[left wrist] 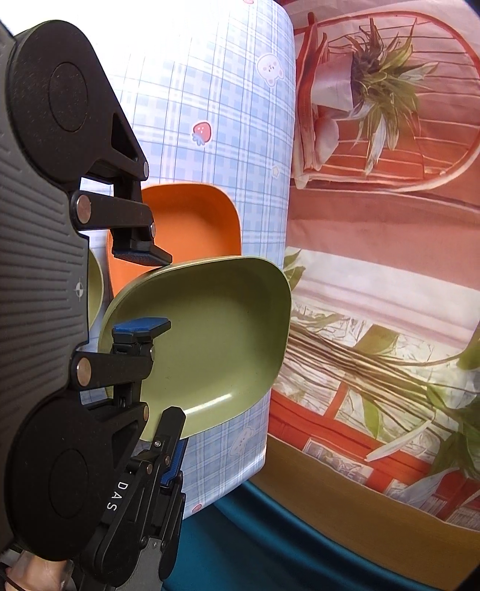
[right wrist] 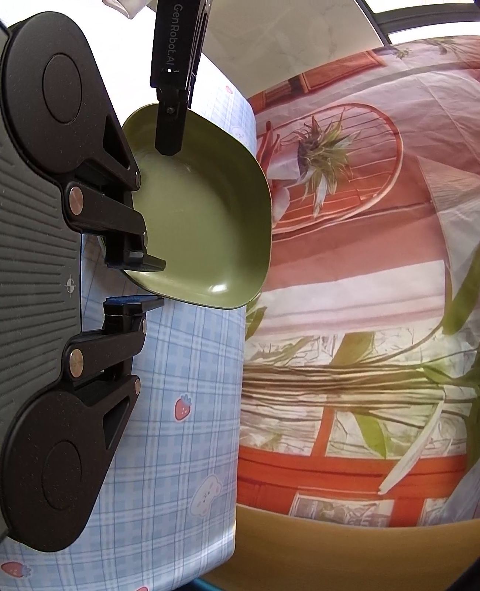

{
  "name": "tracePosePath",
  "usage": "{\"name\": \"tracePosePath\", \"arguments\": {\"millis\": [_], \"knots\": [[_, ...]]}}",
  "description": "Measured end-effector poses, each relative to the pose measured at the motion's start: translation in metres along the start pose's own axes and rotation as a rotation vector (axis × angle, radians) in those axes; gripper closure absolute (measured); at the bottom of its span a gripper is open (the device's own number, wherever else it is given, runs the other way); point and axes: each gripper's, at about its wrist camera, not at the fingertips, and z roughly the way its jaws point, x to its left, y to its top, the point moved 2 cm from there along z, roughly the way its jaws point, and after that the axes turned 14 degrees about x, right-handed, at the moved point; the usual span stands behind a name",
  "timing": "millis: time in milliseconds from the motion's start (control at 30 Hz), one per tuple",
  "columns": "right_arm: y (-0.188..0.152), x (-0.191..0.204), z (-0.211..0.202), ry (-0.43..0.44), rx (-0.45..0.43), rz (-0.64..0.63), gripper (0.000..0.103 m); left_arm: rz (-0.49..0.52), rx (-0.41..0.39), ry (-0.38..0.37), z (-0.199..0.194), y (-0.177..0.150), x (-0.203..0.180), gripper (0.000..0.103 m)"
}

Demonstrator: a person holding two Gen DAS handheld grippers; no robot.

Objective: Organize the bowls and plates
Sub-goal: 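Lift the green plate with the left tool and lower it onto the orange plate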

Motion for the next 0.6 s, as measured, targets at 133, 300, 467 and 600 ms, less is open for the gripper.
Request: {"name": "tracePosePath", "arguments": {"millis": [133, 300, 467, 600], "knots": [[0.009, 0.015, 0.009, 0.0, 0.022, -0.05, 0.091, -0.028, -0.012, -0.001, -0.001, 0.001, 0.016, 0.071], [0.018, 0.029, 0.025, -0.004, 0.047, -0.081, 0.091, -0.047, -0.012, 0.016, 0.004, 0.003, 0.031, 0.071], [0.02, 0.035, 0.042, -0.003, 0.077, -0.089, 0.091, -0.053, -0.01, 0.029, 0.011, 0.003, 0.041, 0.071], [0.019, 0.036, 0.054, -0.007, 0.096, -0.089, 0.091, -0.056, -0.007, 0.037, 0.019, 0.005, 0.046, 0.071]]}}
